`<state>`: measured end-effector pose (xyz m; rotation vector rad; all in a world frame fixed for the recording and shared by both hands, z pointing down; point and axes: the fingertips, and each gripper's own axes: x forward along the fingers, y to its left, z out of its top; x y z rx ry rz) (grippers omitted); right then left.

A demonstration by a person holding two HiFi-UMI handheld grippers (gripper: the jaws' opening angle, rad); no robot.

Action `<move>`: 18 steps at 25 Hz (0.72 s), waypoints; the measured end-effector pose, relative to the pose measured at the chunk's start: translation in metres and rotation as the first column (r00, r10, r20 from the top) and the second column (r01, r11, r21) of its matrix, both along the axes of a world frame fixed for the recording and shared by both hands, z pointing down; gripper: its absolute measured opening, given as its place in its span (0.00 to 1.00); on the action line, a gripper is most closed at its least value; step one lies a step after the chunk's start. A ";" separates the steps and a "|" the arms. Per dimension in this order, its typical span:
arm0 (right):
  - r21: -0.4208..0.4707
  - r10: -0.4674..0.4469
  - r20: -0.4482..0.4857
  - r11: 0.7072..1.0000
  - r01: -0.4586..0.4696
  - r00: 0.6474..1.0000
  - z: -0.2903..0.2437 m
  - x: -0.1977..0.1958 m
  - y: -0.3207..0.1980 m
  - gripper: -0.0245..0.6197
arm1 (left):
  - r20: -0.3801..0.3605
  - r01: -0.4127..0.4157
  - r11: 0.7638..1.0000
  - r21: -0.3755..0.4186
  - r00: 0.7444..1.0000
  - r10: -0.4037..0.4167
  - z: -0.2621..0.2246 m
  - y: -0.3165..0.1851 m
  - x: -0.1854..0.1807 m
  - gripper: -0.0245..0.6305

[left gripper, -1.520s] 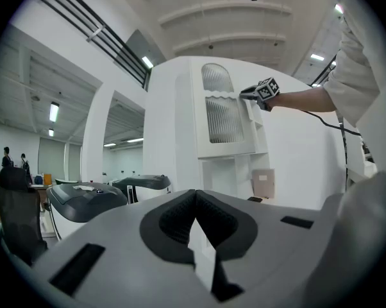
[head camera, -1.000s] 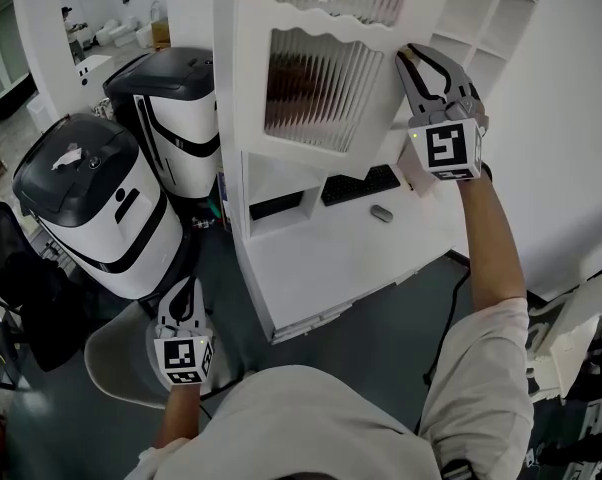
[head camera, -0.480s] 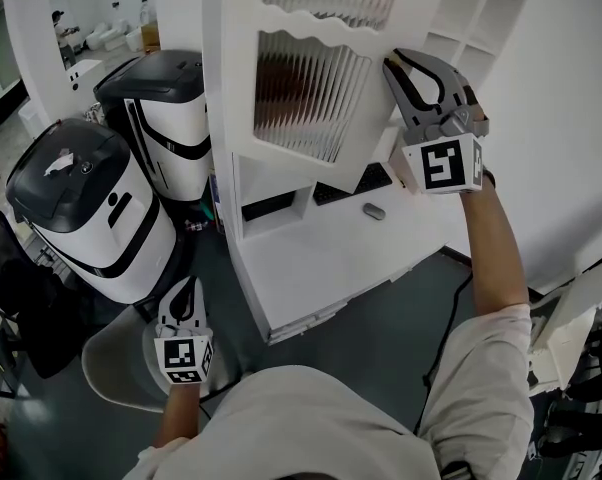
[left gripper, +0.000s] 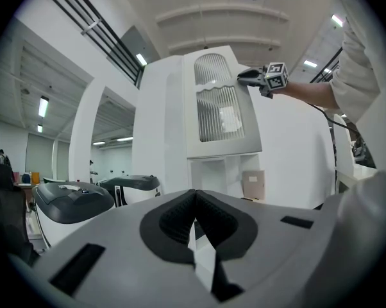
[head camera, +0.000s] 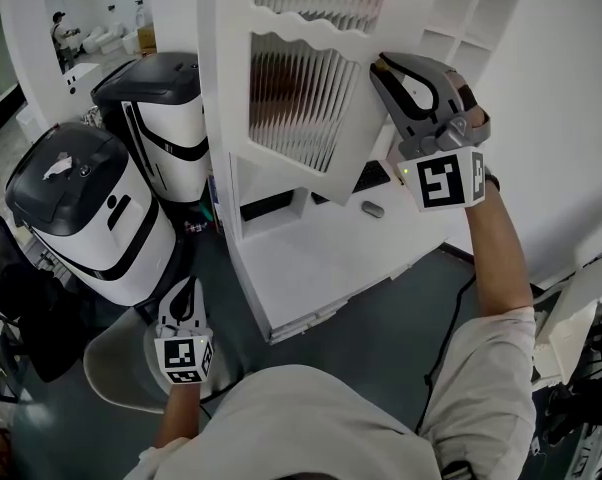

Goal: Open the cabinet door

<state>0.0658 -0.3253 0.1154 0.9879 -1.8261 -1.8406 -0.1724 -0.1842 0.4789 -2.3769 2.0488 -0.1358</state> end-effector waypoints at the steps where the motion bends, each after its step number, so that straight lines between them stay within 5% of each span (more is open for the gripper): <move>1: 0.006 -0.004 -0.010 1.000 0.004 1.000 0.000 -0.003 0.004 0.15 | 0.000 -0.002 1.000 0.000 1.000 0.002 0.000 0.000 0.000 0.04; 18: 0.117 0.067 -0.174 0.992 -0.046 0.983 0.001 -0.032 0.045 0.16 | -0.013 -0.021 1.000 0.001 1.000 0.021 -0.002 0.002 0.005 0.04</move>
